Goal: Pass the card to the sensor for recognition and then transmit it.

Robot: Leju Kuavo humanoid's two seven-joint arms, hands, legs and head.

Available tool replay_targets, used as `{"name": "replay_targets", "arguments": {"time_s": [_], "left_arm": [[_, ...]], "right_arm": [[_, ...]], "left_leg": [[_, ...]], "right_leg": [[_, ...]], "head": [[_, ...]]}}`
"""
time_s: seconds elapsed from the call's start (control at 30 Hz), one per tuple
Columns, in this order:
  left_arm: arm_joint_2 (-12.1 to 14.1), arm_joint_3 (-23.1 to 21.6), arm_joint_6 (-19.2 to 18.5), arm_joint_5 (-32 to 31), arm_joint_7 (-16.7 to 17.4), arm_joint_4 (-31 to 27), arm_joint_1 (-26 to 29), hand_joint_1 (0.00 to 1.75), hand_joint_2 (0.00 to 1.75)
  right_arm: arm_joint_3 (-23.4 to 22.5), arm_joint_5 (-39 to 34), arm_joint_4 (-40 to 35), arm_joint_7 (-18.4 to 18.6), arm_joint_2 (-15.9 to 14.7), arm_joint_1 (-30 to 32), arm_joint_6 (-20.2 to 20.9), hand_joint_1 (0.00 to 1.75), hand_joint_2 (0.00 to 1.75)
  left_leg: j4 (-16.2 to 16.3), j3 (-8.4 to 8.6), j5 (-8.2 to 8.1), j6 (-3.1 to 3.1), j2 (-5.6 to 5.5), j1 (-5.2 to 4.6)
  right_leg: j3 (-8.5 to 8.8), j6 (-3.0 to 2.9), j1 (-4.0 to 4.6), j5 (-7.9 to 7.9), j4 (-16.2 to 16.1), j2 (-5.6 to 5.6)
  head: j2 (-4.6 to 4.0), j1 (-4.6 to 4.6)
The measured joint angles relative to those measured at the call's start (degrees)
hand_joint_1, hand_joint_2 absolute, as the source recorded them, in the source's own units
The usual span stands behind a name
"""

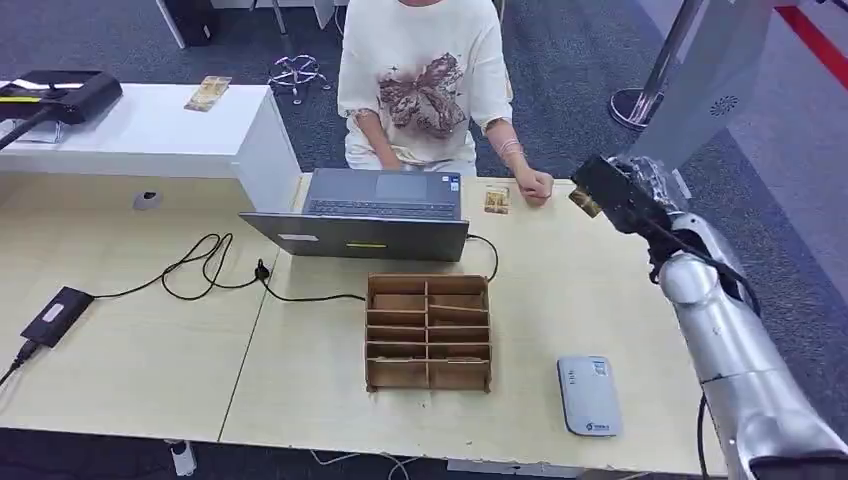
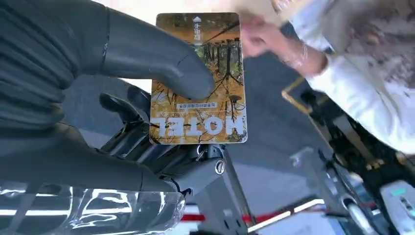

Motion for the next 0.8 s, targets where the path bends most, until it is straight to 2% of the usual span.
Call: {"name": "replay_targets", "arguments": {"time_s": [0.17,0.33,0.8], "left_arm": [[0.0,0.0,-0.1,-0.7,0.5,0.0,-0.1,0.00,0.00],[0.0,-0.3,-0.3,-1.5,0.9,0.0,-0.2,0.00,0.00],[0.0,-2.4,-0.7,-3.4,1.1,0.0,-0.2,0.00,0.00]], "right_arm": [[-0.1,9.3,3.4,2.2,5.5,-5.7,-2.5,1.75,1.75],[-0.8,16.5,5.6,3.7,9.5,-9.1,-4.0,1.75,1.75],[-3.0,25.6,11.6,3.9,14.8,-12.9,-5.3,1.75,1.75]], "left_leg": [[0.0,-0.05,0.03,-0.05,0.01,0.00],[0.0,-0.08,0.04,-0.05,0.01,0.00],[0.0,-0.14,0.05,-0.07,0.00,0.00]], "right_leg": [[-0.11,-0.04,0.00,0.02,0.0,0.01],[-0.13,-0.04,0.00,0.03,0.0,0.01],[-0.19,-0.07,0.00,0.06,0.0,-0.01]], "head": [[-0.02,0.00],[0.00,0.00],[-0.02,0.02]]}}
